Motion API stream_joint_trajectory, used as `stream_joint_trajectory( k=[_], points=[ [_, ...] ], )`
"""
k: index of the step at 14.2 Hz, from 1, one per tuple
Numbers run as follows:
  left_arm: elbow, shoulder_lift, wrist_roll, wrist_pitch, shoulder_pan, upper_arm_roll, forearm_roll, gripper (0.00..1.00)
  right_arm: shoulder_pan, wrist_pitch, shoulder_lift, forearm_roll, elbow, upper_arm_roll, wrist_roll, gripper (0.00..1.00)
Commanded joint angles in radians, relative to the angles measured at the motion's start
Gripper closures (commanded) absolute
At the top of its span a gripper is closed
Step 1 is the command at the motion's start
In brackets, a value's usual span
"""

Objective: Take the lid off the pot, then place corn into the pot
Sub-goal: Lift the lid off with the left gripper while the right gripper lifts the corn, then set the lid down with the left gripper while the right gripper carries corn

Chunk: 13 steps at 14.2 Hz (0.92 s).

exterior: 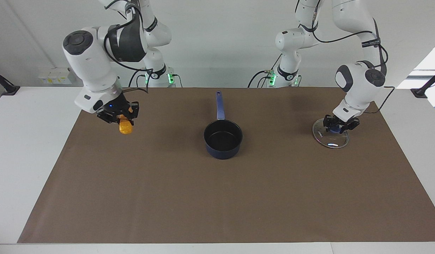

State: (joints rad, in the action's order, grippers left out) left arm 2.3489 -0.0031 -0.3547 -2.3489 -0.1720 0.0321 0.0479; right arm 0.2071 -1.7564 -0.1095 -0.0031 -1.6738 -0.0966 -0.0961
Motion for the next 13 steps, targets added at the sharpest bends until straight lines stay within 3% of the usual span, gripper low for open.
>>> stream_joint_trajectory(
  k=[1, 5, 6, 10, 13],
  points=[
    [-0.067, 0.005, 0.002, 0.055, -0.011, 0.011, -0.006, 0.0, 0.118, 0.02, -0.01, -0.028, 0.017, 0.002, 0.2, 1.0],
    [-0.184, 0.014, 0.022, 0.135, 0.005, 0.012, -0.006, 0.0, 0.303, -0.006, -0.09, -0.015, 0.052, 0.005, 0.517, 1.0],
    [-0.25, 0.05, 0.035, 0.196, 0.012, 0.014, -0.006, 0.0, 0.322, -0.018, -0.123, -0.012, 0.08, 0.006, 0.564, 1.0],
    [-0.521, 0.173, 0.115, 0.428, 0.057, 0.014, -0.006, 0.0, 0.411, -0.043, -0.252, -0.002, 0.196, 0.012, 0.671, 1.0],
    [-0.591, 0.187, 0.146, 0.468, 0.069, 0.022, -0.006, 0.0, 0.426, -0.119, -0.32, 0.046, 0.236, 0.028, 0.678, 1.0]
  ],
)
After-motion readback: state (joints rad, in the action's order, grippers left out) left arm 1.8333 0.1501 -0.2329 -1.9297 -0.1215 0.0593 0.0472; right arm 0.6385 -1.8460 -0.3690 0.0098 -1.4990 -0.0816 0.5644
